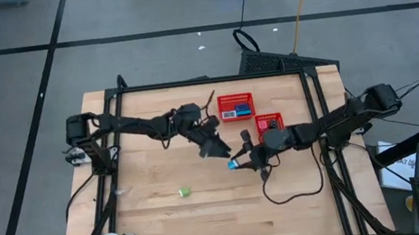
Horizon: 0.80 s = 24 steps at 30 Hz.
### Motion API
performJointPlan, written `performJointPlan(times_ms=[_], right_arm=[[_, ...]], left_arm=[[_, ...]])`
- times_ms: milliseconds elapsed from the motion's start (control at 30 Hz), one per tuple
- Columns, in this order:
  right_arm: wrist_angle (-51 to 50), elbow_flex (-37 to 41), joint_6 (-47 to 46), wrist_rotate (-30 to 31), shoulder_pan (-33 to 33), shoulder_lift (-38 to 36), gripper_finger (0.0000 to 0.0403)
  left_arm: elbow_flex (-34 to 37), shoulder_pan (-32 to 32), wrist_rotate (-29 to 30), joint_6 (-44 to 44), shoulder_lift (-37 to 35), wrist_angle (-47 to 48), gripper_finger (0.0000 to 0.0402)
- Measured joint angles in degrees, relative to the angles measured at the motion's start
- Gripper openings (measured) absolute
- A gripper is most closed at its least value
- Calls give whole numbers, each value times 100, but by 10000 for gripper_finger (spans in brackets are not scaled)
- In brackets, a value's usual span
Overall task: Pick & Place Office items
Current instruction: Put the blue charger adapter into the bottom red bin
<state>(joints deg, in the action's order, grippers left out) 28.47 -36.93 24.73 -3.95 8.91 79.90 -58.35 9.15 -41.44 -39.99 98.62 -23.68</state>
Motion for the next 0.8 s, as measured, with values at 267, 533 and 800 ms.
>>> performJointPlan(times_ms=[267,533,800], right_arm=[[-2239,-130,-634,1205,-225,-1154,129],[-6618,-1317,-2066,1753,-551,-1327,129],[-7998,-1393,-2863,1556,-703,-1311,129]], left_arm=[[-4,184,665,1878,-300,-2,324],[1,76,2950,3104,-307,313,321],[1,72,3984,3091,-307,116,319]])
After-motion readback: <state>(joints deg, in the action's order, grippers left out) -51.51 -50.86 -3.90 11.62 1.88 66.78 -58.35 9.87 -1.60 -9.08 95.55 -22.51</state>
